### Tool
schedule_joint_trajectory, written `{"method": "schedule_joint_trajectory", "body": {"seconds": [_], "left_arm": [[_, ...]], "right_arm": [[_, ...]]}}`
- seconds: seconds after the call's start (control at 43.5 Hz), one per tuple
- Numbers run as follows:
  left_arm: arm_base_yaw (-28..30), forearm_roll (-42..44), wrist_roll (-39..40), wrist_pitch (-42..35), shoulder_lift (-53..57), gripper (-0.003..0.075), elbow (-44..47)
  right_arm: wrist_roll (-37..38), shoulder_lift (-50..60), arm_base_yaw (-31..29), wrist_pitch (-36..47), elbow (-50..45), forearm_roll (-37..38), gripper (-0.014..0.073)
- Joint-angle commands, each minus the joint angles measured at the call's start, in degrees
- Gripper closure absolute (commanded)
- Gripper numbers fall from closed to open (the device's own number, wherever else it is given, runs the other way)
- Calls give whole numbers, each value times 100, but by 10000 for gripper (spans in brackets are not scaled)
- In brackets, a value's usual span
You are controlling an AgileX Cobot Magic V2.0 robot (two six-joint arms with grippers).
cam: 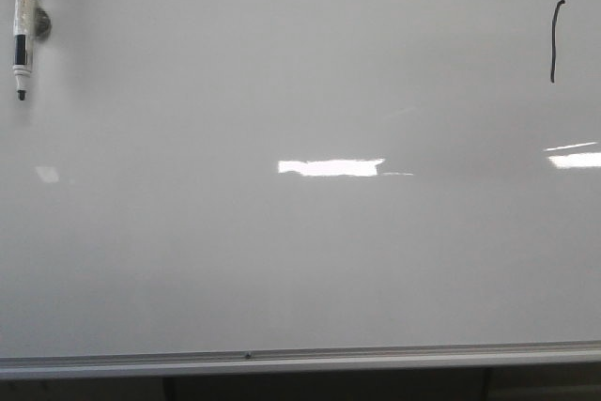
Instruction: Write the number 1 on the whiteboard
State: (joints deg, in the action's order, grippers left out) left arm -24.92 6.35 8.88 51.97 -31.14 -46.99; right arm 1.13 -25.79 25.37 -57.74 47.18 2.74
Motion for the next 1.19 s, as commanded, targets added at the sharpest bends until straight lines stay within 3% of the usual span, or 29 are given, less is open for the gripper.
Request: {"method": "schedule_joint_trajectory", "body": {"seconds": [0.0, 0.115, 0.482, 0.804, 0.988, 1.171], "left_arm": [[5, 12, 10, -459, 20, 740, -64], [347, -33, 10, -832, 166, 740, 272], [1861, 63, 10, -3107, 1703, 739, 2416], [2367, 31, 10, -5482, 2851, 739, 4304], [2492, 203, 10, -6031, 3159, 739, 4856], [2538, 203, 10, -5768, 3251, 739, 4857]], "right_arm": [[-7, -44, -33, 398, 130, 92, 663], [-7, -44, -33, 398, 130, 92, 663], [-7, -44, -33, 398, 130, 92, 663], [-7, -44, -33, 398, 130, 92, 663], [-7, -44, -33, 398, 130, 92, 663], [-7, -44, -33, 398, 130, 92, 663]]}}
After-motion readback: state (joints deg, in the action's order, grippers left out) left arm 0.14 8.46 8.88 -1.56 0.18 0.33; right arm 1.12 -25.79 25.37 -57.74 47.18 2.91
